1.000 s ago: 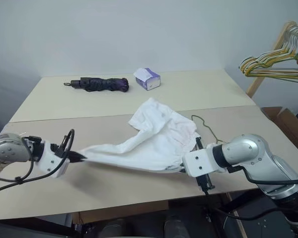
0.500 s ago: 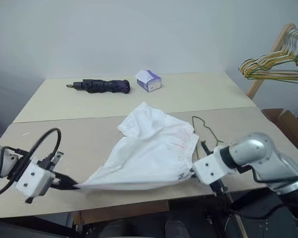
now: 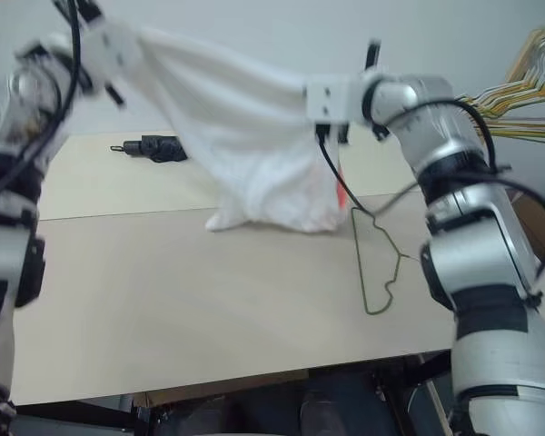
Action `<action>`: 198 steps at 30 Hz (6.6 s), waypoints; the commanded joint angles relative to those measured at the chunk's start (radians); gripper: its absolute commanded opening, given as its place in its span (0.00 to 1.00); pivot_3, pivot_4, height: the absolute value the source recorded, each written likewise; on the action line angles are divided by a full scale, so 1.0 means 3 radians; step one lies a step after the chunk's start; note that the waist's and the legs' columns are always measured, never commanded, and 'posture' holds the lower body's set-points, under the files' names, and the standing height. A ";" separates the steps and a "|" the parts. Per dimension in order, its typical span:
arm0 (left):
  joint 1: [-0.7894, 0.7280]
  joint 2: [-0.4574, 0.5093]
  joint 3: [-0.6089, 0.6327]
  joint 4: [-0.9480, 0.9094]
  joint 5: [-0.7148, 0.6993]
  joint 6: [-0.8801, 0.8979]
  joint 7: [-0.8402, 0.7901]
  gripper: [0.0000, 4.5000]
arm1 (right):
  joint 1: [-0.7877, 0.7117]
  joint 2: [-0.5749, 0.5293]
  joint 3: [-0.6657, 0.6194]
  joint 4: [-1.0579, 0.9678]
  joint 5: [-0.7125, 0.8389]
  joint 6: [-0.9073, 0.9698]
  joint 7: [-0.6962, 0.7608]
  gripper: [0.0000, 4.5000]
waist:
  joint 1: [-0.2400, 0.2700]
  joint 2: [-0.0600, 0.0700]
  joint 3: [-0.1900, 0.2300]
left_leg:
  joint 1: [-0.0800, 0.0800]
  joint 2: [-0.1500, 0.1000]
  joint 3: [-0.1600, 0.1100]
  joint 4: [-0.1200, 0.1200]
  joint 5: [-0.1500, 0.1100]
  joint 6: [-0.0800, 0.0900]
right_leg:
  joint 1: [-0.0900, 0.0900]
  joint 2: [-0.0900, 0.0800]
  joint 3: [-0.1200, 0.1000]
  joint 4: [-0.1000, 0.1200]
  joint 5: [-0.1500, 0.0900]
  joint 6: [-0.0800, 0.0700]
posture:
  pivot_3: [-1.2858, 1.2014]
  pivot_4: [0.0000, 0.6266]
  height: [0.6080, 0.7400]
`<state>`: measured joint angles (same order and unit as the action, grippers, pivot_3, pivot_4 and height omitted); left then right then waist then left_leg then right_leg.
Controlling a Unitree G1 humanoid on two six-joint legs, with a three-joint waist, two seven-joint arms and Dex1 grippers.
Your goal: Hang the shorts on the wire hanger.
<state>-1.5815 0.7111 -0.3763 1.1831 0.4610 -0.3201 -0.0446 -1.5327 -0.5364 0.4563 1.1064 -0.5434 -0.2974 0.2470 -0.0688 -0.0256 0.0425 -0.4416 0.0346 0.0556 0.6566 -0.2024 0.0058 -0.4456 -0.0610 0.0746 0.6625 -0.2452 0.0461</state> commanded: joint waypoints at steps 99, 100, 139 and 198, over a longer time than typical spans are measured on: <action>0.4390 0.0366 0.1701 -0.4916 -0.3804 0.2319 -0.3574 0.92 | 0.3663 -0.0707 -0.1247 -0.3948 0.2615 0.5652 0.0633 0.50 | -0.0005 -0.0041 0.0030 | 0.0162 0.0022 0.0039 -0.0036 0.0009 -0.0001 | 0.0145 0.0014 0.0034 -0.0057 -0.0035 -0.0009 | 0.49 0.08 1.00; 0.4360 0.0327 0.1667 -0.4908 -0.3779 0.2301 -0.3564 0.92 | 0.3606 -0.0661 -0.1290 -0.3831 0.2580 0.5639 0.0584 0.42 | -0.0005 -0.0042 0.0031 | 0.0163 0.0022 0.0039 -0.0036 0.0009 -0.0001 | 0.0145 0.0015 0.0034 -0.0058 -0.0034 -0.0009 | 0.49 0.08 1.00; 0.2870 0.0030 0.0628 -0.3931 -0.2805 0.2912 -0.3583 1.00 | 0.2034 -0.1382 0.0243 -0.1931 -0.1737 -0.1922 -0.2040 0.00 | -0.0346 -0.0042 0.0035 | 0.0139 -0.0003 0.0017 -0.0036 0.0009 0.0003 | 0.0134 0.0003 0.0047 -0.0069 -0.0004 0.0021 | 0.48 0.00 1.00; 0.2973 0.0077 0.0298 -0.3466 -0.1498 0.0841 -0.3841 0.00 | 0.2670 -0.1485 -0.0027 -0.3827 0.2533 0.2306 0.3059 0.99 | -0.0253 -0.0037 0.0031 | 0.0103 0.0005 0.0028 0.0004 0.0007 0.0016 | 0.0098 0.0007 0.0049 -0.0043 0.0013 0.0015 | 0.48 0.00 1.00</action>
<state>-0.6574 0.7376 -0.3286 0.1709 0.0334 -0.0654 -1.2032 -0.6970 -0.9873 0.4666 -0.0385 0.2462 0.3669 1.1568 -0.1446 -0.0369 0.0518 -0.4148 0.0362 0.0642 0.6597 -0.2004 0.0107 -0.4193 -0.0591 0.0892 0.6508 -0.2412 0.0507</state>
